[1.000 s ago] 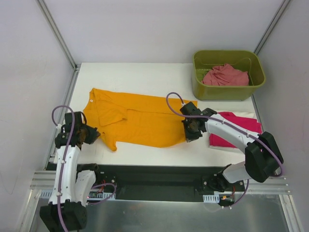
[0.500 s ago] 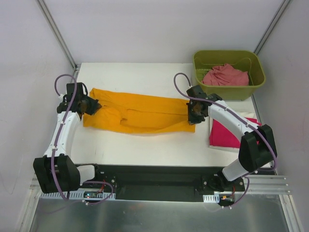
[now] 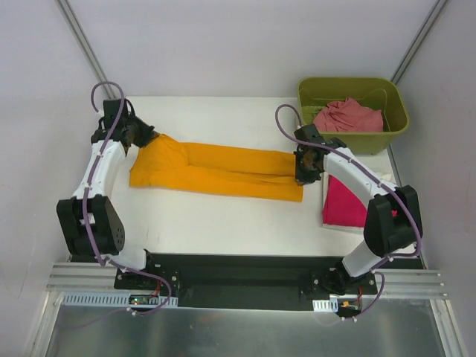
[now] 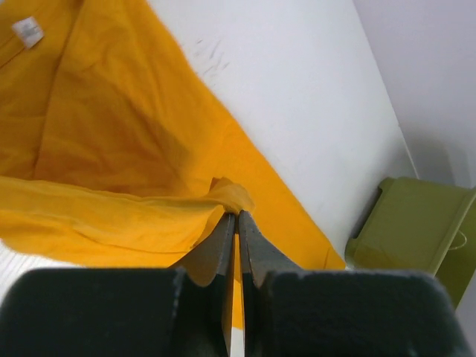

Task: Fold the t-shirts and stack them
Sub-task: Fold the other side of the tshirt into a rectangle

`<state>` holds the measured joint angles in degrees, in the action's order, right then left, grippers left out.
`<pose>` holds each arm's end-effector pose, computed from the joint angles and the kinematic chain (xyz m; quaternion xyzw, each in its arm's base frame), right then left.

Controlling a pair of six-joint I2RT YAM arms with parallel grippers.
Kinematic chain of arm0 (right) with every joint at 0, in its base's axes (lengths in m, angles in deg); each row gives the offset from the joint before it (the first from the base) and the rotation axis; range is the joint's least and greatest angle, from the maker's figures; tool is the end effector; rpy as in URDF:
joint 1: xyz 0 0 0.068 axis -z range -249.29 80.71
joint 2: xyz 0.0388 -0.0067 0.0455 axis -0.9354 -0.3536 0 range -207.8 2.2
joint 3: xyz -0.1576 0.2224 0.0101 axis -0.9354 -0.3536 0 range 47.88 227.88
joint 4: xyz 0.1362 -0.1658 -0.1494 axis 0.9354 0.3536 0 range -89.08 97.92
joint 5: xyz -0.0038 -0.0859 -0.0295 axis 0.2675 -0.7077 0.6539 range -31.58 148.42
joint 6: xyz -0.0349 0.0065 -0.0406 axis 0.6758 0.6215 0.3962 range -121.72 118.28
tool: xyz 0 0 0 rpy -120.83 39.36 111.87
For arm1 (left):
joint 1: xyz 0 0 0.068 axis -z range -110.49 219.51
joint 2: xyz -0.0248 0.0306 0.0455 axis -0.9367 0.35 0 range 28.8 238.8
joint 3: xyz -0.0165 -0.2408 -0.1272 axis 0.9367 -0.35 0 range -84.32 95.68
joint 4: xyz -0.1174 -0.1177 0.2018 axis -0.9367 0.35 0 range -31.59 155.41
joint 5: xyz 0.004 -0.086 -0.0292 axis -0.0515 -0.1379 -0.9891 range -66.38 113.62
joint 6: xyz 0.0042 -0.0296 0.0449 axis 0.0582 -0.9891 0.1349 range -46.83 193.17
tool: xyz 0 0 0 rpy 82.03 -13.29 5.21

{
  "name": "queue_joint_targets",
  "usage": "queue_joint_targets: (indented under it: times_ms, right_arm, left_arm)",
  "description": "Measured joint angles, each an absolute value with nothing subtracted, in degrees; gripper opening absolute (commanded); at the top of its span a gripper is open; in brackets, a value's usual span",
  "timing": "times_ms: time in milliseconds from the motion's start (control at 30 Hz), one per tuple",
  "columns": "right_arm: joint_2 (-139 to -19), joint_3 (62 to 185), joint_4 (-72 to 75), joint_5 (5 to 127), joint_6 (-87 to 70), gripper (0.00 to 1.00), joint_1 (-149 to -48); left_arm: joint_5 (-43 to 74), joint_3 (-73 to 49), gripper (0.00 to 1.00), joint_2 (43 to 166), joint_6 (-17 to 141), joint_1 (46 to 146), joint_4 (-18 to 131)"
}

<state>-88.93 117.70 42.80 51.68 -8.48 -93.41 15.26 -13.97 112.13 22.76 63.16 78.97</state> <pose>0.2979 0.1288 0.2467 -0.1331 0.9620 0.0065 0.2383 0.3311 0.0316 0.3188 -0.3873 0.7895 -0.2365 0.4132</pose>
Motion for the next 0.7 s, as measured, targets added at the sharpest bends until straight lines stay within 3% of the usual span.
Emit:
queue_joint_targets:
  times_ms: [200,300,333,400,433,533,567,600,700]
  right_arm:
    - [-91.0,118.7,42.7,51.8,-8.5,0.03,-92.7]
    - [-92.6,119.2,42.7,51.8,-8.6,0.1,-92.3]
    - [-93.3,119.5,42.9,51.8,-8.7,0.25,-92.1]
    - [-94.7,120.5,43.3,51.6,-9.4,0.41,-91.6]
    - [-95.4,121.2,43.6,51.1,-9.7,0.58,-91.3]
    - [-96.9,123.1,44.9,49.2,-11.0,0.78,-90.5]
    - [-97.0,123.4,45.1,48.5,-11.3,0.83,-90.4]
    - [-97.0,123.6,45.5,48.0,-11.5,0.91,-90.2]
    - [-97.0,124.5,46.3,46.9,-11.7,1.0,-90.0]
  left_arm:
    - [8.2,-2.8,0.03,125.2,31.3,63.2,76.7]
    - [4.8,3.1,0.05,132.3,35.9,63.2,76.2]
    - [3.5,5.7,0.1,135.2,37.5,63.2,76.3]
    - [2.2,9.1,0.4,139.8,39.7,63.2,75.4]
    - [1.7,9.9,0.56,141.1,40.4,63.2,75.1]
    - [1.6,10.6,0.75,144.0,41.1,63.2,75.1]
    - [1.7,10.6,0.99,144.5,41.1,63.2,75.4]
    - [1.7,10.6,0.99,144.7,41.2,63.2,75.4]
    - [1.6,10.6,0.99,144.5,41.0,63.2,75.3]
